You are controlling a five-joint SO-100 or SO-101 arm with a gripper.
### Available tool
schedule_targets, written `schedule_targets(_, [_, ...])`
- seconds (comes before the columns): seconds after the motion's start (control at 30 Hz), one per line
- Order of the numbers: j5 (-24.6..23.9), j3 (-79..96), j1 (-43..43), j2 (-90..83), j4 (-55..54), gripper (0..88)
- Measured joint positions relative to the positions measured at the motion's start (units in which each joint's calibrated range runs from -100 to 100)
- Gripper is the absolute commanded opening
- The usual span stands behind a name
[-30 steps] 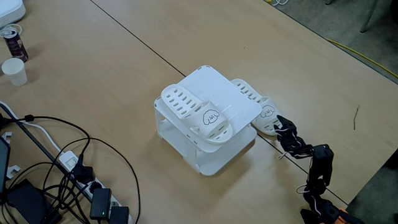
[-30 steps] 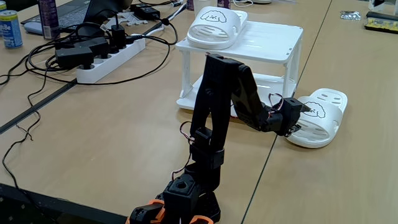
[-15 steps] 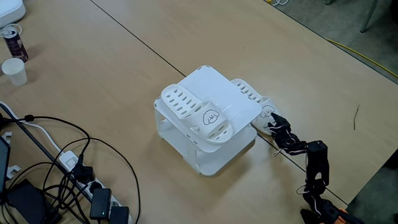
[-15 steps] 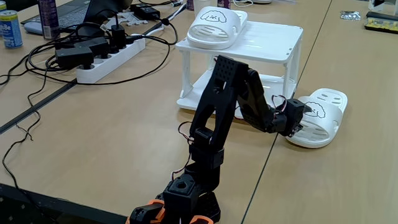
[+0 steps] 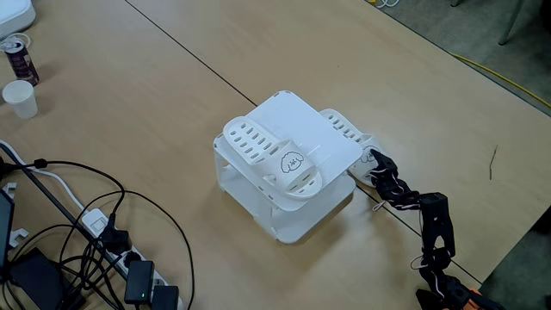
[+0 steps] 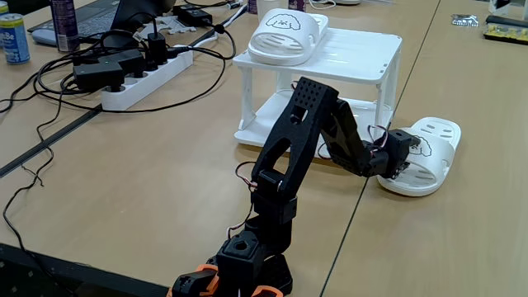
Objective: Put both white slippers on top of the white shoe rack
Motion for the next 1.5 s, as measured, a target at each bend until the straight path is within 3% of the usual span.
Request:
schedule_targets(0.2, [0.0, -0.6, 0.0, 0.0, 0.0, 0.1])
schedule_targets(0.53, [0.0, -0.7, 1.2, -0.2, 0.0, 0.7])
schedule_targets(0.83, [0.0, -0.7, 7.6, -6.3, 1.3, 0.7])
schedule_targets(1.5, [0.0, -15.7, 10.5, -25.8, 28.4, 0.7])
